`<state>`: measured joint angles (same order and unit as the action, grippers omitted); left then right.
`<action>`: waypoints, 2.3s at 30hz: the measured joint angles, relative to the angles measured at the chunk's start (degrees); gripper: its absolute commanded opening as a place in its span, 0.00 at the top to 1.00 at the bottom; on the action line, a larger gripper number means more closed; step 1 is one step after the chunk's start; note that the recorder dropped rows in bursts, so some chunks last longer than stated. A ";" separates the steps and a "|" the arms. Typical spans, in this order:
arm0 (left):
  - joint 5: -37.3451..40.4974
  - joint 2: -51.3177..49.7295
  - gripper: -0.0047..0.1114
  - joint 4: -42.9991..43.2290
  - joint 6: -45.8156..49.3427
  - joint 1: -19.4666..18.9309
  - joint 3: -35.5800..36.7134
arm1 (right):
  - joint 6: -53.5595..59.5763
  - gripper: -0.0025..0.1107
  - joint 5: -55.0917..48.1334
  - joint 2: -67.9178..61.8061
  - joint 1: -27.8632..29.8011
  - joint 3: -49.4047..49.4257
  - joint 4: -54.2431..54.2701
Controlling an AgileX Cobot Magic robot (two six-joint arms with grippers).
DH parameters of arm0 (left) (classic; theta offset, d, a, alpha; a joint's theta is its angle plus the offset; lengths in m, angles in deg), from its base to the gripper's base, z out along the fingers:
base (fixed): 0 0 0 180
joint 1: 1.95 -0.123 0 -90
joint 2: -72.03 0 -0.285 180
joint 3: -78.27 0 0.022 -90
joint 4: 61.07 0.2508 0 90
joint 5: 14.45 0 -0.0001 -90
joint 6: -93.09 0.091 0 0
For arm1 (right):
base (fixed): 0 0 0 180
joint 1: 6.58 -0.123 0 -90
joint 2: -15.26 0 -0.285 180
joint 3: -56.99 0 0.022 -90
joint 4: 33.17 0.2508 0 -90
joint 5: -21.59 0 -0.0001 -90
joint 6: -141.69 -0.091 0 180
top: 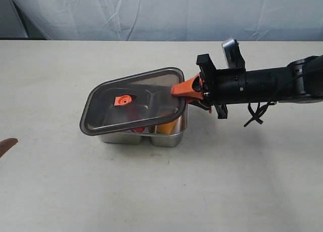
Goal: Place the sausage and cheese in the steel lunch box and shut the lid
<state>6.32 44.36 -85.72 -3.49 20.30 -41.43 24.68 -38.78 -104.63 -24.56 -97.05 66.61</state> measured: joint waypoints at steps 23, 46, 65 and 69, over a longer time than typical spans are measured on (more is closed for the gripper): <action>-0.81 0.00 0.48 0.00 0.00 0.00 0.00 | 0.41 0.98 12.26 -0.14 -2.08 3.21 0.86; -0.81 0.00 0.48 0.00 0.00 0.00 0.00 | 0.06 0.98 19.14 0.93 -5.19 2.66 -0.82; -0.81 1.60 0.48 0.00 -1.32 0.00 0.00 | 0.45 0.50 20.39 2.45 -6.11 2.35 -3.28; -0.81 1.60 0.48 0.00 -1.43 0.00 0.00 | -0.57 0.50 22.35 3.29 -6.11 2.35 -6.68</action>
<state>5.51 45.96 -85.72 -4.91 20.30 -41.43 24.11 -16.44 -101.34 -30.67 -94.71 59.93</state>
